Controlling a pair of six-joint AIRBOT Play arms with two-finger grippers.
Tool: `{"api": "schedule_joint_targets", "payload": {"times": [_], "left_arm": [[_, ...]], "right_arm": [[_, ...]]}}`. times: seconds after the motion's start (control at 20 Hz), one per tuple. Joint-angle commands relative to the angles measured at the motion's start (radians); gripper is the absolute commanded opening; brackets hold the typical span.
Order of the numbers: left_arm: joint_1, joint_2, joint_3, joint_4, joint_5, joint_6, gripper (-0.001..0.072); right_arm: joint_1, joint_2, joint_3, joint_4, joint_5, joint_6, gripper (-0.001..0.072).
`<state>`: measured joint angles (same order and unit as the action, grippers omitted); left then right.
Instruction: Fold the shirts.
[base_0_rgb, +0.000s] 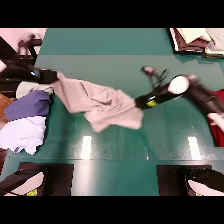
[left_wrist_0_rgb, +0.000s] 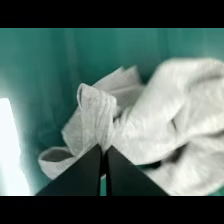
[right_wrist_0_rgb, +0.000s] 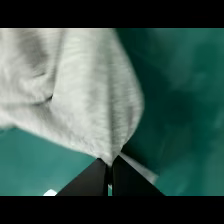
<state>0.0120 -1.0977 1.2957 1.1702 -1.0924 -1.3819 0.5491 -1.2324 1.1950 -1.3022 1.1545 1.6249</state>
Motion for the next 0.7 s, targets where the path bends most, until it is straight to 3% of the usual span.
{"api": "schedule_joint_targets", "payload": {"times": [0.0, 0.4, 0.65], "left_arm": [[0.001, 0.117, 0.159, -0.006, 0.01, 0.003, 0.0022], [0.001, 0.355, 0.489, -0.137, 0.003, 0.002, 0.0022], [0.001, 0.38, 0.662, -0.221, -0.033, -0.006, 0.0022]], "right_arm": [[-0.12, 0.16, 0.151, -0.248, 0.137, 0.023, 0.0013], [-0.241, 0.441, 0.477, -0.272, 0.147, 0.004, 0.0013], [-0.322, 0.452, 0.676, -0.272, 0.24, -0.052, 0.0013]]}}
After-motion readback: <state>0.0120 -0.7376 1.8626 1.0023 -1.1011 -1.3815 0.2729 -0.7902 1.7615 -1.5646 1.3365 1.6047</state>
